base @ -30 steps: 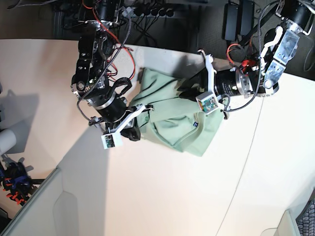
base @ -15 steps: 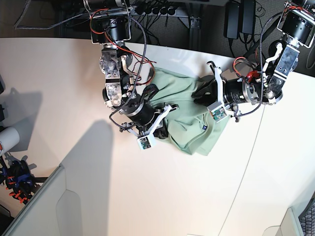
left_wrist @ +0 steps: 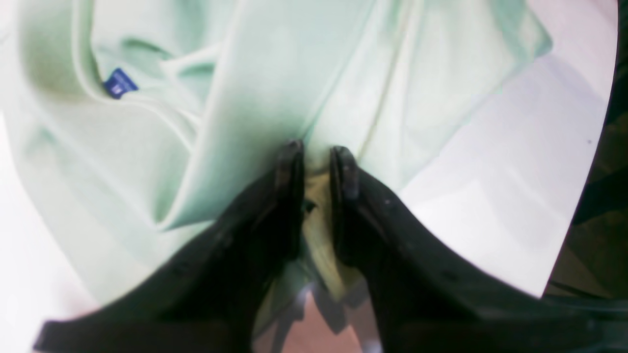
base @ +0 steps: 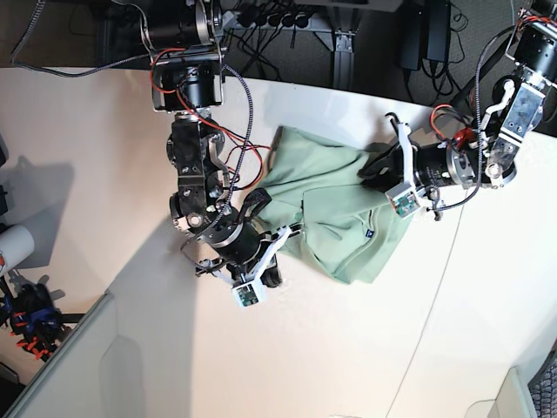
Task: Fold the T-shirt properly
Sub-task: 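Grasp the folded bundle with both grippers and fold it in half again, then press and square the folded shirt with both grippers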
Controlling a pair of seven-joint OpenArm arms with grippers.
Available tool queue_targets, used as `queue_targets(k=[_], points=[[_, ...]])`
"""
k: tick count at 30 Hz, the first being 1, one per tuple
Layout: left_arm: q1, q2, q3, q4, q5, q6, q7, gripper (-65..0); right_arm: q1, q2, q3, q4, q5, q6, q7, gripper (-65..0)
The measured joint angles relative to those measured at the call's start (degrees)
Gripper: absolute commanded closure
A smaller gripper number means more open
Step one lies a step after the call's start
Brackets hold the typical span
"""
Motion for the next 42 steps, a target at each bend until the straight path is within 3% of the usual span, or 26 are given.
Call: queue_targets(k=[13, 19, 27, 31, 42], points=[[-0.13, -0.28, -0.37, 0.02, 1.22, 0.02, -0.09, -10.5, -2.03, 2.91, -0.02, -0.02, -0.26, 0.00, -0.50, 0.0], [-1.70, -0.92, -0.42, 0.02, 4.07, 0.00, -0.31, -10.5, -6.01, 4.81, -0.20, 0.31, 4.52, -0.02, -1.03, 0.0], [-4.39, -4.44, -0.44, -0.22, 17.55, 0.04, -11.23, -10.5, -15.30, 5.55, -0.15, 9.07, 5.27, -0.22, -1.05, 0.0], [-6.73, -4.59, -0.42, -0.28, 22.29, 0.02, -16.52, -10.5, -20.41, 5.53, -0.20, 16.44, 7.50, -0.04, -1.73, 0.0], [-12.09, -4.33, 1.68, -7.87, 24.87, 0.00, -22.32, -10.5, -28.26, 5.33, -0.20, 27.65, 10.10, -0.04, -4.44, 0.0]])
